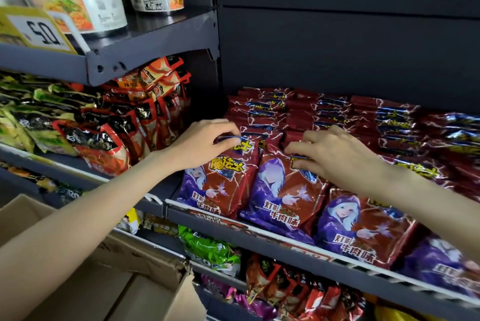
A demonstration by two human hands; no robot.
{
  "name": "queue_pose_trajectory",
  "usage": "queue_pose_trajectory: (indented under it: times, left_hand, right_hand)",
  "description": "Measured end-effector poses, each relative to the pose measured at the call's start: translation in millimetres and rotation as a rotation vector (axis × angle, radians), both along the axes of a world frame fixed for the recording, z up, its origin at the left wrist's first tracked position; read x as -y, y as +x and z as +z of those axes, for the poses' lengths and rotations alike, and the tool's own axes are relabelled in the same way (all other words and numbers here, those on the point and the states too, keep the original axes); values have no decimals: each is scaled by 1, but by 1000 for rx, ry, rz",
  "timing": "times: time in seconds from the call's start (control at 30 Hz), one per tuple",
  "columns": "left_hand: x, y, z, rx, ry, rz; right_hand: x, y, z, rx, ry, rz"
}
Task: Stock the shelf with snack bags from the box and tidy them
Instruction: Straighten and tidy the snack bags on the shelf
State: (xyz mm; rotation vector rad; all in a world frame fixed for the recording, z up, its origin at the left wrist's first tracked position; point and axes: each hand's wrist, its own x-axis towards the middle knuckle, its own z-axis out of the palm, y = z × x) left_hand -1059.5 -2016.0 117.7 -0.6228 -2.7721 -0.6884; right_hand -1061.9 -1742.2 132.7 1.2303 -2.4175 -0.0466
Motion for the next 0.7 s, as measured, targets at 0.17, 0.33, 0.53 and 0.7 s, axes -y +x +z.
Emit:
queue_pose_trajectory:
  times: [0.17, 0.33, 0.53, 0.7]
  left_hand:
    - [-18, -4, -2, -49, -31, -21]
    - [-22, 1, -2, -218, -205, -107]
    - [-26, -2, 6, -78, -94, 11]
    - [-26, -7, 12, 92, 79, -11]
  right_hand:
    - [0, 9, 1, 85, 70, -46]
    - [1, 15, 6, 169, 107, -130]
    - [1, 12, 9, 405, -67, -206]
    - [10, 9, 12, 615, -137, -253]
